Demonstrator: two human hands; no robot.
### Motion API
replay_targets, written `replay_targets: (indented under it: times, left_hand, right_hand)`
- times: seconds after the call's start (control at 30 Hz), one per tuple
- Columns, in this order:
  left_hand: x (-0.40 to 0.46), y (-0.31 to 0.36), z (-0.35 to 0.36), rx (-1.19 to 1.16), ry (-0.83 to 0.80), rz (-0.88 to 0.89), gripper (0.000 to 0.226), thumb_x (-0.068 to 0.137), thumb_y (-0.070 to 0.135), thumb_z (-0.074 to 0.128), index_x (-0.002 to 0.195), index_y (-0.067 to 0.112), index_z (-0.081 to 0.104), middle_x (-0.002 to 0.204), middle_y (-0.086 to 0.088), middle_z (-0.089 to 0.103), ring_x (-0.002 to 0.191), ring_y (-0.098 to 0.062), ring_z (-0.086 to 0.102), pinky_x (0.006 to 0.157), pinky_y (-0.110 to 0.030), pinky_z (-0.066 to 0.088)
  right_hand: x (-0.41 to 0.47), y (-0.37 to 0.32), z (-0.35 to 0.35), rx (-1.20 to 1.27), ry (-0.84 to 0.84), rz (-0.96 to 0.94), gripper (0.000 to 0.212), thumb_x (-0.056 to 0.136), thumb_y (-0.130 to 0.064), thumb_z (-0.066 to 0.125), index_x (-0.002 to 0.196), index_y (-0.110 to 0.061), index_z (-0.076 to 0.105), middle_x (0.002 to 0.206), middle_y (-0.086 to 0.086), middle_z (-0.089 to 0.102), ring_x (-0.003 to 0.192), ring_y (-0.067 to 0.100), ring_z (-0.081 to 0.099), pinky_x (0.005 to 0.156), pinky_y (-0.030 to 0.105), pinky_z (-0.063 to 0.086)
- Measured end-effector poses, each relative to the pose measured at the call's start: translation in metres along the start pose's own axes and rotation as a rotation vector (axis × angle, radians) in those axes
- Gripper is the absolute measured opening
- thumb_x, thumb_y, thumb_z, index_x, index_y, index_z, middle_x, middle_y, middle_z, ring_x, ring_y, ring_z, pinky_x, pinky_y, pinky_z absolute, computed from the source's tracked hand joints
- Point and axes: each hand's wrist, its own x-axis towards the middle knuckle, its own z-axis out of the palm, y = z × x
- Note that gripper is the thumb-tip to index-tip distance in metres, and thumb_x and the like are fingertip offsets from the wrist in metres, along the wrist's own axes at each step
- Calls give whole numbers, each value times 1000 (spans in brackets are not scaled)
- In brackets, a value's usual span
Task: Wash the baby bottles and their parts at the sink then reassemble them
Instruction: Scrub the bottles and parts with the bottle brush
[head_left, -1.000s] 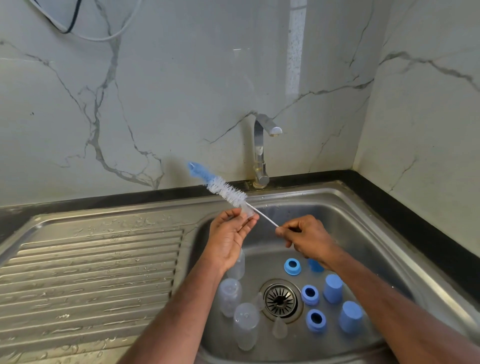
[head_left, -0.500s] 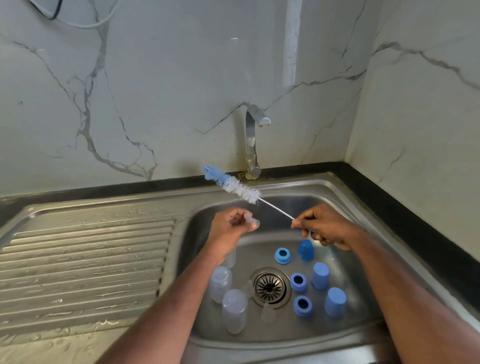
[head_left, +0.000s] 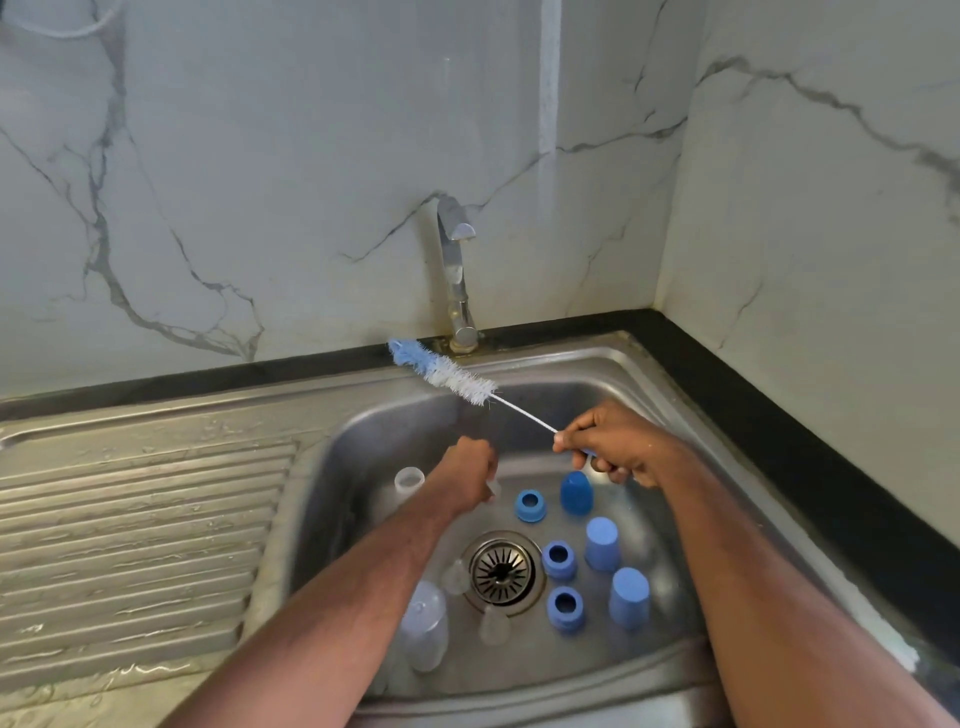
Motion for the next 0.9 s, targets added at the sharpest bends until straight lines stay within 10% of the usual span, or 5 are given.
replay_targets:
  times: [0.5,0.9]
  left_hand:
    - [23,-8,26,180,-54,-3,56,73,18,84,125,16,61,128,-8,53,119,-30,58,95,-37,52]
    - [32,16,47,484,-114,312,59,83,50,73,135,27,59,128,-4,61,122,-26,49,96,-40,38]
  right_hand:
    - [6,3,-1,69,-9,-1,19,95,-22,69,97,-4,75,70,7,65,42,6,36,39,19,23]
    - [6,1,4,52,-6,-6,17,95,-24,70,93,-8,76,71,7,66,45,7,39,39,18,26]
